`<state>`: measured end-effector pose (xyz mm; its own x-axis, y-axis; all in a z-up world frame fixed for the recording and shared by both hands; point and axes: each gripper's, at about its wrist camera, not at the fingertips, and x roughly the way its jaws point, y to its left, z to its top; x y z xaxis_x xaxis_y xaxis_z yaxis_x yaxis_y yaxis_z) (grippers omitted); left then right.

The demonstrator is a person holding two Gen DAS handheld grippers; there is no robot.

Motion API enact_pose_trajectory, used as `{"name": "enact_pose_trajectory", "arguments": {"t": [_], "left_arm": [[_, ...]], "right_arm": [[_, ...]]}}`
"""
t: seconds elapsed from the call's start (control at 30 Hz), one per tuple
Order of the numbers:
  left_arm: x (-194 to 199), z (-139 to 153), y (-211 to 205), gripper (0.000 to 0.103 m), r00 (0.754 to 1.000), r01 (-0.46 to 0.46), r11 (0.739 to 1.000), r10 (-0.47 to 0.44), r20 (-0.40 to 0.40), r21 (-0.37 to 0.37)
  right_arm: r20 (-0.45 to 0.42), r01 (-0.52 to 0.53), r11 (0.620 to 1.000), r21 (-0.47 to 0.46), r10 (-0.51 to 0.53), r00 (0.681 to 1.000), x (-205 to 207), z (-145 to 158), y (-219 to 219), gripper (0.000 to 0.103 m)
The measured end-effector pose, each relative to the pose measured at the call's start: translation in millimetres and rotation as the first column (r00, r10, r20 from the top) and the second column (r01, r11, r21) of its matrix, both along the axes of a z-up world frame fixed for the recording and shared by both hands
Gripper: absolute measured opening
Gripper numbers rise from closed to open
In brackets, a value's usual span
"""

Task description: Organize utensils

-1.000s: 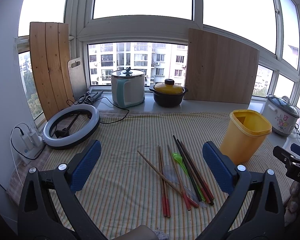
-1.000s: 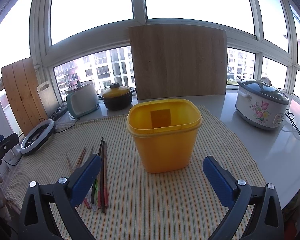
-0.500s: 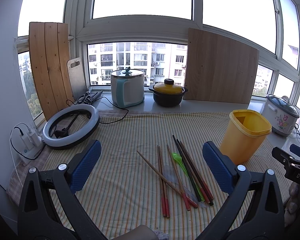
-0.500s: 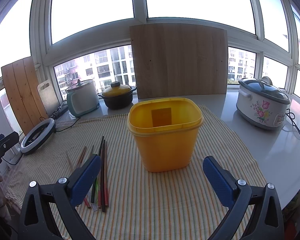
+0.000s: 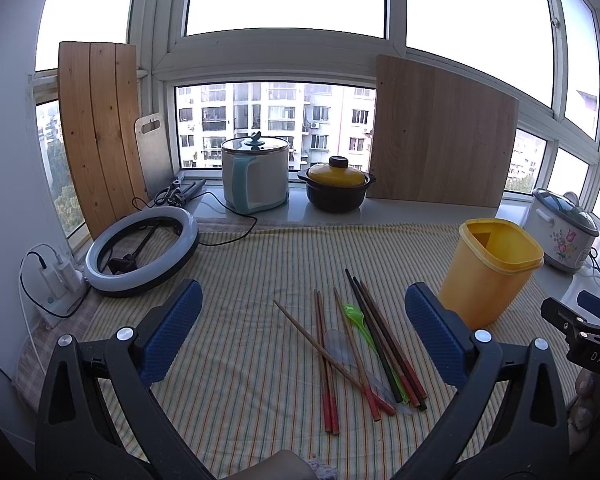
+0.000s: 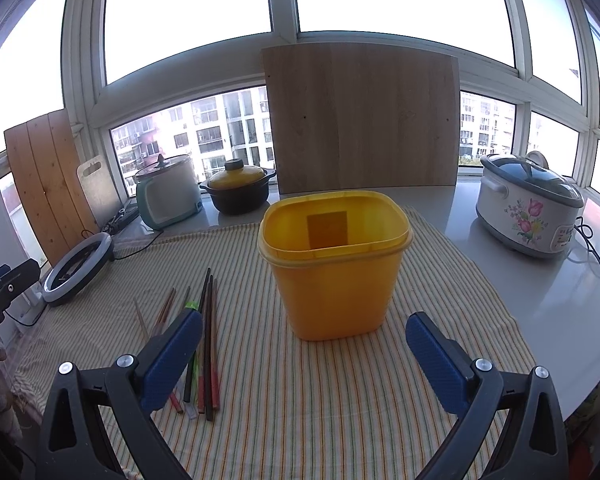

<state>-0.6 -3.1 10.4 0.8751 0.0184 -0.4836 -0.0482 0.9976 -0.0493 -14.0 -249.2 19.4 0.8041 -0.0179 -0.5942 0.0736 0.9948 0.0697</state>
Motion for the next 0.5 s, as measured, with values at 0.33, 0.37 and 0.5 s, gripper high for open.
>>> {"name": "enact_pose_trajectory", "arguments": {"t": [0.33, 0.37, 0.5], "left_arm": [[-0.1, -2.2, -1.1, 0.103, 1.0, -0.001, 1.0, 0.001, -0.005, -0.002], [0.0, -5.6, -2.5, 0.103, 1.0, -0.001, 1.0, 0.001, -0.008, -0.003], [1.3, -9.9, -2.1, 0.103, 1.0, -0.006, 1.0, 0.005, -0.017, -0.006]], "right_arm": [[-0.012, -0.014, 1.0, -0.008, 0.014, 1.0, 2.6, -2.2, 3.3, 0.103], [-0.014, -0.016, 1.0, -0.01, 0.016, 1.0, 2.9, -2.8, 4.1, 0.103], [-0.02, -0.029, 0.999, -0.027, 0.028, 0.999, 4.4, -4.3, 8.4, 0.103]]}}
